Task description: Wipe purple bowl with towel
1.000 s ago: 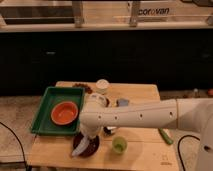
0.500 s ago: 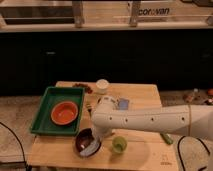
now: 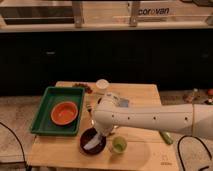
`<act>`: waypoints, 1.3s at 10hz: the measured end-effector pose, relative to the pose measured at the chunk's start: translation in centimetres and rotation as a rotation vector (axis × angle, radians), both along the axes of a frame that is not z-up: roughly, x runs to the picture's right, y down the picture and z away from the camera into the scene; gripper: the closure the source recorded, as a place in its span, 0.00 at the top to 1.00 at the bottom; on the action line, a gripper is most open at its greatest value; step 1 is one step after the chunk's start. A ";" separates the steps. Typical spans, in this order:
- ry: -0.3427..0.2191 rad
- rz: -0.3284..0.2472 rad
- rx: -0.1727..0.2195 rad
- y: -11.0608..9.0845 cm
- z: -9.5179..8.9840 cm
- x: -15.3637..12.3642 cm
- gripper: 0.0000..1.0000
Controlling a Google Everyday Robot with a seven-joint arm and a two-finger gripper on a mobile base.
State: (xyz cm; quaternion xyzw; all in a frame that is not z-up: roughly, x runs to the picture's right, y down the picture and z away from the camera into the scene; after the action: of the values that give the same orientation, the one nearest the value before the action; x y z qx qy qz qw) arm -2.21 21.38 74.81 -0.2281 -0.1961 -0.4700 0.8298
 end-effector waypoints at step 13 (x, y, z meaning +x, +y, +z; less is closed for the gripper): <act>-0.142 -0.105 -0.047 3.6 -3.4 -4.2 0.00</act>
State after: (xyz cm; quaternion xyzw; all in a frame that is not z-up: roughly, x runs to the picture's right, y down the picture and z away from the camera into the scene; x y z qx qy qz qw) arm -6.36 24.96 71.36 -0.2233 -0.2531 -0.5232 0.7825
